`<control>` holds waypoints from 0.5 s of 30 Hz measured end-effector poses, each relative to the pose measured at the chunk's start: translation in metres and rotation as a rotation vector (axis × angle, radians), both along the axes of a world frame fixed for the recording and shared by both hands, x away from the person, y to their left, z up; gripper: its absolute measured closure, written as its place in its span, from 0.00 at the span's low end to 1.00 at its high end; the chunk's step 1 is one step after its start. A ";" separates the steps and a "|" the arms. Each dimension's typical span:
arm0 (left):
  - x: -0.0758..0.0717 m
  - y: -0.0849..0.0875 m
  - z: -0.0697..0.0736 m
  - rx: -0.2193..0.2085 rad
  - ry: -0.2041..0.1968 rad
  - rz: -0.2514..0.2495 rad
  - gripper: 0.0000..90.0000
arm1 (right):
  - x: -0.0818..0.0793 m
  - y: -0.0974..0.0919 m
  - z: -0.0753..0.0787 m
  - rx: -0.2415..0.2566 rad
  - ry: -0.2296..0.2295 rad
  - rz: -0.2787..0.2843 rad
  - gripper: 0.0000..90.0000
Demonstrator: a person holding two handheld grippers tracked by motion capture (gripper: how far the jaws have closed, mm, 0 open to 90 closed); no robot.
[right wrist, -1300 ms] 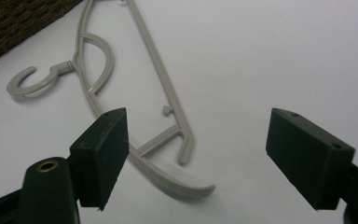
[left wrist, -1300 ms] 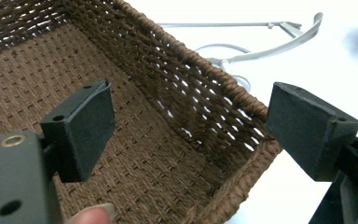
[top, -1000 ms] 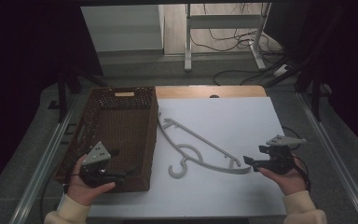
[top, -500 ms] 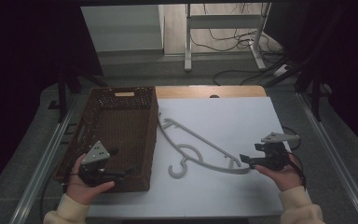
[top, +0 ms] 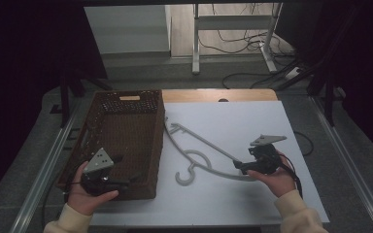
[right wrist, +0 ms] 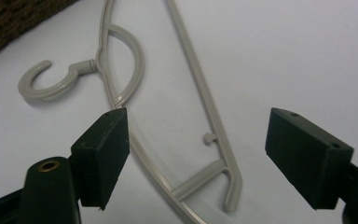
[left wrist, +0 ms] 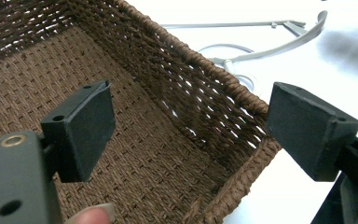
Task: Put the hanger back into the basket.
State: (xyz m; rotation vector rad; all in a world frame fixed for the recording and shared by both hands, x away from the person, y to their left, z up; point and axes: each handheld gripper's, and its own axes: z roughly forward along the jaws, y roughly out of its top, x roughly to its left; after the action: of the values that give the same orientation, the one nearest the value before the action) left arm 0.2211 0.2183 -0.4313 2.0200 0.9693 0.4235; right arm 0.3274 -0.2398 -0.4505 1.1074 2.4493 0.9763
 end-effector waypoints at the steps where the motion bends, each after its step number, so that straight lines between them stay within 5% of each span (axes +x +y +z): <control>1: 0.000 0.000 0.000 0.001 0.000 0.000 0.18 | 0.001 0.003 -0.002 -0.009 0.004 0.004 0.24; 15: -0.001 -0.001 -0.001 0.009 0.001 0.002 0.18 | 0.028 0.041 -0.015 -0.053 0.076 0.038 0.29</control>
State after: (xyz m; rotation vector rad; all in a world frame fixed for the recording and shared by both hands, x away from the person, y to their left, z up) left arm 0.2197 0.2176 -0.4321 2.0274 0.9719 0.4282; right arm 0.3552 -0.1992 -0.4657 1.1038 2.5496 0.8902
